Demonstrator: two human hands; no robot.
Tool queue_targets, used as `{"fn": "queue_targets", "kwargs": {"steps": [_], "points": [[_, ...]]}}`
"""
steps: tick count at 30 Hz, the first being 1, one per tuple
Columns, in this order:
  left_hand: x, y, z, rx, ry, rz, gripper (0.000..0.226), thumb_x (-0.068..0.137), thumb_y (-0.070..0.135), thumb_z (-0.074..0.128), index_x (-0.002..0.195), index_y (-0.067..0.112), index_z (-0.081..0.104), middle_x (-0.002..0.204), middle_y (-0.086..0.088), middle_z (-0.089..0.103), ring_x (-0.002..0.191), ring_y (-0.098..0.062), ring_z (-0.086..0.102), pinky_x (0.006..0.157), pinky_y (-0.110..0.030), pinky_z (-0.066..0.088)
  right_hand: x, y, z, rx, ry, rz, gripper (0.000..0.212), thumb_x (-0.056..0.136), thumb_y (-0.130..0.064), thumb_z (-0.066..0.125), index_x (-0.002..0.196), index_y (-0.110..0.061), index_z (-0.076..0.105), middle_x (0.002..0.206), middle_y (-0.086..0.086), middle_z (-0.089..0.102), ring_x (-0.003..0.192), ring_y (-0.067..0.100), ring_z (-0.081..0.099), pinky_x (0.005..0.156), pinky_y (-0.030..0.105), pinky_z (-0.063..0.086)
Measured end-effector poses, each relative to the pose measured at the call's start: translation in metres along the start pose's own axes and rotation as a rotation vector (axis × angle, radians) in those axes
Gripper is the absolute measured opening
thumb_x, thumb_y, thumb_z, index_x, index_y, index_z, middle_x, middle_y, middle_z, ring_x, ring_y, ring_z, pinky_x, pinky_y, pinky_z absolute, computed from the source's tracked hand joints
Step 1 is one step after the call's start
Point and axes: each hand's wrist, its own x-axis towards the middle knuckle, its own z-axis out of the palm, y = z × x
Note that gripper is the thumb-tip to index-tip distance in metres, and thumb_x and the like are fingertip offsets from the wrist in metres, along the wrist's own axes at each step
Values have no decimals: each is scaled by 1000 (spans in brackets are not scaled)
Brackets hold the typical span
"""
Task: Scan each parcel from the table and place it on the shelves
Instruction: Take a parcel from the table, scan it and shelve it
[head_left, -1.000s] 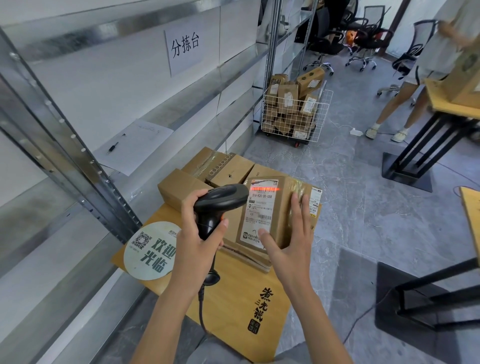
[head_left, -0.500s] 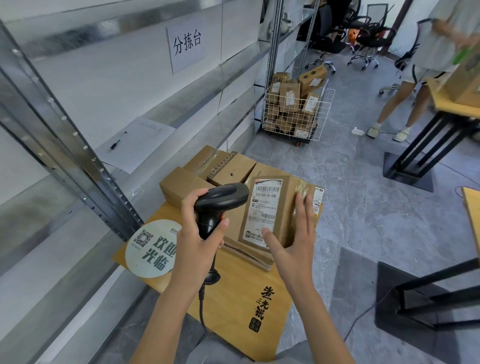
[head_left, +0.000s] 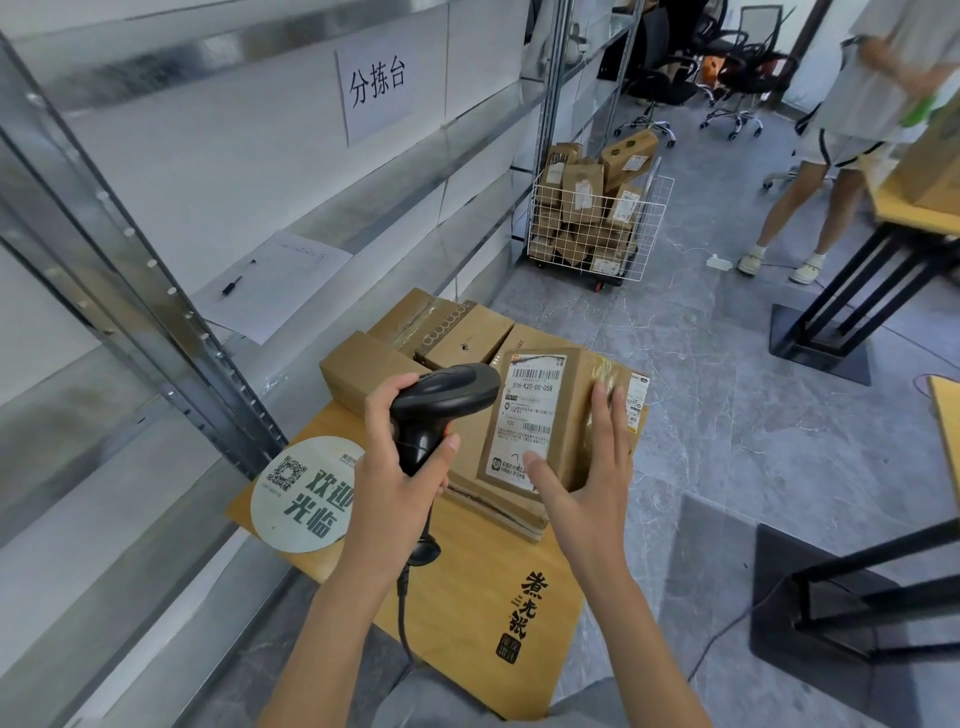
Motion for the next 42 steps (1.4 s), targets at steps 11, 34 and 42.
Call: {"fn": "queue_targets", "kwargs": {"steps": [11,34,42], "points": [[0,9,2,-39,-35,-11,64,93,15,71,129,57,41,114,26,59,70,-18,68,67,-20,56,51,0,-7,-93,80,-60,99,85,-28,77,158,-42,13,169,-16,3,135,-1,21,108,27,16],[-1,10,5,-56,-68,-18,64,92,14,72,129,57,41,121,-7,62,78,-16,68,65,-19,56,56,0,-7,-99,112,-60,97,83,-37,73,160,-39,15,169,-16,3,132,5,23,102,28,18],[-5,9,0,-47,-26,-22,64,92,14,72,130,57,42,120,3,63,80,-16,69,65,-17,56,51,-3,-7,-53,75,-39,97,84,-35,75,159,-42,14,168,-19,3,131,-1,18,94,0,8]]}}
